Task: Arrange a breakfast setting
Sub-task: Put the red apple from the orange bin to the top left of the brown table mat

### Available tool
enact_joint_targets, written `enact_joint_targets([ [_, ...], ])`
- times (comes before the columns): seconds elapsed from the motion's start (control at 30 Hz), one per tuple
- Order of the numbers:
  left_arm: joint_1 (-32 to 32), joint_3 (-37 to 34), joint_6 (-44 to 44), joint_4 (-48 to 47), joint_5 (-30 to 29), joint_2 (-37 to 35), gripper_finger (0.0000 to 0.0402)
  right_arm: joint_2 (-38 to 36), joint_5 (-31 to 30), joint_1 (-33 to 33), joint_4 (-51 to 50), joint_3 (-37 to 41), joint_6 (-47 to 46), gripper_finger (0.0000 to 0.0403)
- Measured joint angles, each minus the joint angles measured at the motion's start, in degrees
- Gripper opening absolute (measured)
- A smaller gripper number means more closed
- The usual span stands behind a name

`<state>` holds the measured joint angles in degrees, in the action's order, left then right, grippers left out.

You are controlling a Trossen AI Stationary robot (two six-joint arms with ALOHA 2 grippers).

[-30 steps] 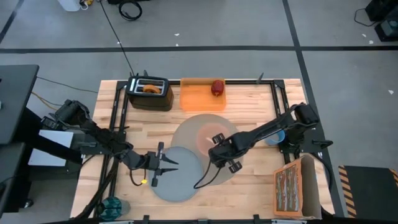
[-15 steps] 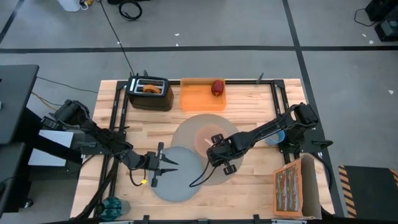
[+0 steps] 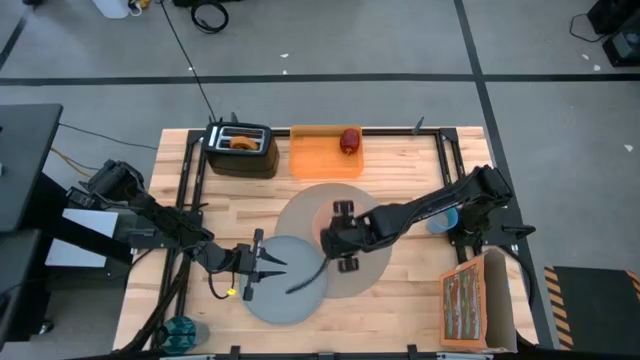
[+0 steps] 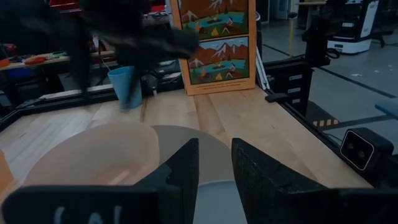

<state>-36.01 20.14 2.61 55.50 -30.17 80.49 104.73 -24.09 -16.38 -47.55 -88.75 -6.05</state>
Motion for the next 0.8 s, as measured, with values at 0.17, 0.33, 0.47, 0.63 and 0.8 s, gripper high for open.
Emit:
enact_joint_targets([
  [0.17, -1.1, 0.0, 0.0, 0.0, 0.0, 0.0, 0.0102, 0.0, -10.6, 3.8, -1.0, -4.8, -9.8, 0.0255],
  [0.33, -2.5, 0.0, 0.2, 1.0, 0.0, 0.0, 0.0102, 0.0, -11.5, 12.7, -2.1, -5.1, -27.0, 0.0302],
  [0.47, -3.3, 0.0, 1.3, 2.0, 0.0, 0.0, 0.0102, 0.1, -11.4, 20.9, -1.0, -5.1, -28.7, 0.0327],
  [0.63, -3.3, 0.0, 1.6, 2.3, 0.0, 0.0, 0.0102, 0.2, -10.4, 30.9, 2.2, -5.1, -24.7, 0.0342],
  [0.8, -3.0, 0.0, 1.6, 2.1, 0.0, 0.0, 0.0102, 2.5, -8.4, 38.5, 4.6, -4.8, -24.5, 0.0350],
])
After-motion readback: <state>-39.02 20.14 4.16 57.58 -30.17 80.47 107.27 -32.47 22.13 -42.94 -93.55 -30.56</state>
